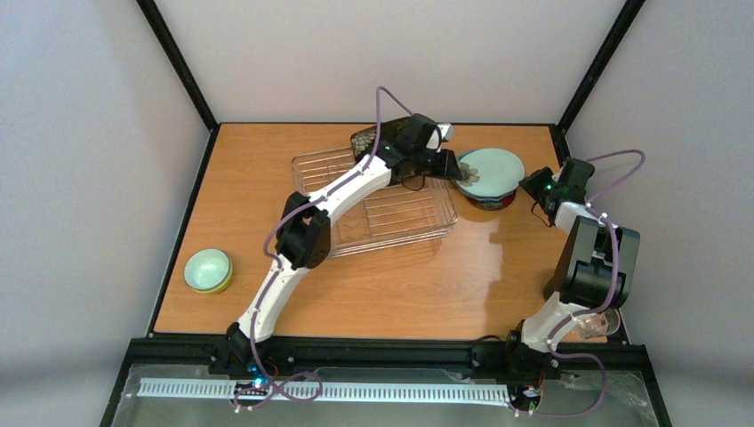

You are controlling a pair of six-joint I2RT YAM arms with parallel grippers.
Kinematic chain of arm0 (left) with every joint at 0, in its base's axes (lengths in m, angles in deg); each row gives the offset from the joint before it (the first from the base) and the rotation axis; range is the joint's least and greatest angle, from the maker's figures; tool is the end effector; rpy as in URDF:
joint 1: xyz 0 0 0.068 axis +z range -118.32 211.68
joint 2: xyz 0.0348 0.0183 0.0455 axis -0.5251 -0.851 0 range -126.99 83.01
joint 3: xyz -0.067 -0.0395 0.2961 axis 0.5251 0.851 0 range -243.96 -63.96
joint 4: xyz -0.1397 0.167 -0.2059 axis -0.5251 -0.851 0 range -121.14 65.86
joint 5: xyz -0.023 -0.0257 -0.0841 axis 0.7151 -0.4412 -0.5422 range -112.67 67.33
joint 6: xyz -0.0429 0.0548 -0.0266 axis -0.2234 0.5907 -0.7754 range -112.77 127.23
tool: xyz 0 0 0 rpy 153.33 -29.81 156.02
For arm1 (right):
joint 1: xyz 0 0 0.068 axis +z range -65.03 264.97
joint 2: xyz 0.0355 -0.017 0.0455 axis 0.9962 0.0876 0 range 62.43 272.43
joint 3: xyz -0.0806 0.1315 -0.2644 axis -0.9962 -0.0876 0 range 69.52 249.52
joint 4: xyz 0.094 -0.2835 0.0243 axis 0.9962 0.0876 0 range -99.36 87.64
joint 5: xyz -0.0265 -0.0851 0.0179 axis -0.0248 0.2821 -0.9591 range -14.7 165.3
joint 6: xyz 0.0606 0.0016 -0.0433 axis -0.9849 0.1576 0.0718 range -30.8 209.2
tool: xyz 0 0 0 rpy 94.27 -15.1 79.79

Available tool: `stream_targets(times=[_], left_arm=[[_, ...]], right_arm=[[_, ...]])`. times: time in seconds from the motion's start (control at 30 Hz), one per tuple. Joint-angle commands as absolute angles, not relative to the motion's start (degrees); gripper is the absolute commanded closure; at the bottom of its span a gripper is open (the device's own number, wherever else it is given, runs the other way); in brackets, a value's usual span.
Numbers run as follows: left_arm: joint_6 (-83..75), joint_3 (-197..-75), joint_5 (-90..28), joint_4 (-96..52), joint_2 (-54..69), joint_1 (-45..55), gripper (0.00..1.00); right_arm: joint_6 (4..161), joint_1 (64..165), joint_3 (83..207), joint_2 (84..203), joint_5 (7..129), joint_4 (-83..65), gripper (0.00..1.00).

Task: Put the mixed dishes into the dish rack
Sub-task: Grab the plate from the plate.

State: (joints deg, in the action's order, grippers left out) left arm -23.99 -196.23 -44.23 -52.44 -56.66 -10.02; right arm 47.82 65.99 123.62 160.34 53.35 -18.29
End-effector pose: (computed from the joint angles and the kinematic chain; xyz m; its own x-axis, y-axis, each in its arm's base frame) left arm 0.4666 -0.4467 0.2522 -0.8088 0.0749 -0.5832 0.4937 0.6252 -0.6044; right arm 0.4019 -0.1134 0.1792 -0.3979 0.7853 -0.4742 0.3663 0.6100 0.7027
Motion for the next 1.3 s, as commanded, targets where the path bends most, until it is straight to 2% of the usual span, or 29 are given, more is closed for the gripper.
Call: stream_targets(times=[0.0,0.17,0.47,0.53,0.93,1.27], left_arm=[[-23.05,-198.41,-46.32,-53.82,-58.77,-12.36,0.17],[-23.73,-199.86,-48.45,-54.25,-59.62,-13.76,0.12],[-28.63,-199.75,-50.99,-52.41,-60.67,-15.06,0.1],[-30.27,-199.72,-50.91,-51.77,-60.81,-15.18,0.06],[-49.23,-199.31,-51.86,-47.63,-62.7,-15.25,0.05],[-66.07,-199.77,-47.9,-44.35,-62.05,-15.5,0.05]], right_arm=[[48.16,66.03,122.85,157.08,52.34,-20.01,0.98],[48.24,65.99,122.28,156.33,52.26,-19.97,0.98],[47.85,66.02,121.53,154.92,52.27,-19.81,0.98],[47.97,65.99,121.4,154.53,52.28,-19.58,0.98],[48.33,65.99,121.19,152.63,52.72,-18.38,0.98],[48.58,66.0,121.17,152.49,52.02,-18.09,0.98]])
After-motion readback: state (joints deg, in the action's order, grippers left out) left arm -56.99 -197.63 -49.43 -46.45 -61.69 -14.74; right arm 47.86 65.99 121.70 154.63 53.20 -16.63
